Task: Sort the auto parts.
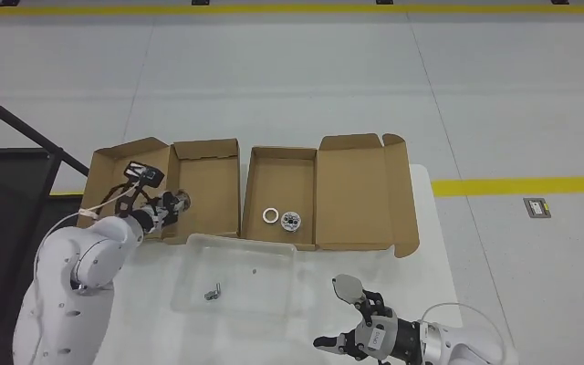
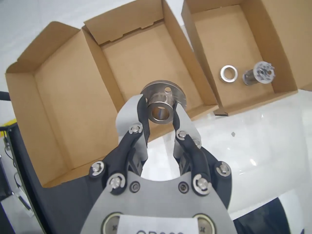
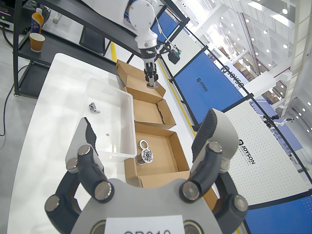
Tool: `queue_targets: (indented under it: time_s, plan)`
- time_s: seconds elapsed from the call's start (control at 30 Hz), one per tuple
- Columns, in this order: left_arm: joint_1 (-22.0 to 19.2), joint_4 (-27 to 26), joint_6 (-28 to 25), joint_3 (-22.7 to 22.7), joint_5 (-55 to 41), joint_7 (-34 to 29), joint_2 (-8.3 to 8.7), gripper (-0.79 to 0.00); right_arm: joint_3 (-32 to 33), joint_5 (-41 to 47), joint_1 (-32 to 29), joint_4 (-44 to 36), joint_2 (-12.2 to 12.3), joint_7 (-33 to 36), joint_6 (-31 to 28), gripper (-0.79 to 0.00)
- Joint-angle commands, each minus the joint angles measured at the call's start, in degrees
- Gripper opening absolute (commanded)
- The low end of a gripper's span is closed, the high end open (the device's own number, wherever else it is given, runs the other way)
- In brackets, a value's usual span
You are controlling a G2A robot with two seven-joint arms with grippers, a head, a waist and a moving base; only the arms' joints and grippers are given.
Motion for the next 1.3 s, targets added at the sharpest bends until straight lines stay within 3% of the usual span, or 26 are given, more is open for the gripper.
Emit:
queue_targets:
  time_s: [0.0, 0.07, 0.17, 0.33, 0.57, 0.9, 0.93, 0.97, 1.17, 1.27]
  plan:
    - [-7.5, 9.3, 4.3, 5.4, 6.0, 1.9, -0.70, -0.785, 0.0, 0.0, 0.0, 0.0, 0.0, 0.0, 0.0, 0.000]
    - [-12.8, 16.7, 7.6, 10.0, 10.0, 3.5, -1.57, -0.785, 0.0, 0.0, 0.0, 0.0, 0.0, 0.0, 0.0, 0.000]
    - [-20.0, 27.4, 8.2, 15.8, 10.7, 4.1, -3.14, -0.785, 0.0, 0.0, 0.0, 0.0, 0.0, 0.0, 0.0, 0.000]
    - [-27.6, 40.8, 8.5, 23.4, 11.4, 7.0, -6.04, -0.785, 0.0, 0.0, 0.0, 0.0, 0.0, 0.0, 0.0, 0.000]
    - [-32.5, 52.2, 6.7, 29.9, 11.6, 9.2, -9.48, -0.785, 0.0, 0.0, 0.0, 0.0, 0.0, 0.0, 0.0, 0.000]
    - [-35.6, 61.3, 5.9, 33.7, 11.2, 11.3, -12.89, -0.785, 0.0, 0.0, 0.0, 0.0, 0.0, 0.0, 0.0, 0.000]
    - [-35.8, 61.9, 5.9, 33.9, 11.2, 11.4, -13.13, -0.733, 0.0, 0.0, 0.0, 0.0, 0.0, 0.0, 0.0, 0.000]
    - [-36.0, 62.5, 5.9, 34.1, 11.2, 11.6, -13.34, -0.628, 0.0, 0.0, 0.0, 0.0, 0.0, 0.0, 0.0, 0.000]
    - [-37.0, 65.0, 5.3, 34.5, 11.1, 12.4, -14.24, -0.292, 0.0, 0.0, 0.0, 0.0, 0.0, 0.0, 0.0, 0.000]
    - [-37.6, 65.8, 4.9, 34.2, 10.7, 12.8, -14.34, -0.212, 0.0, 0.0, 0.0, 0.0, 0.0, 0.0, 0.0, 0.000]
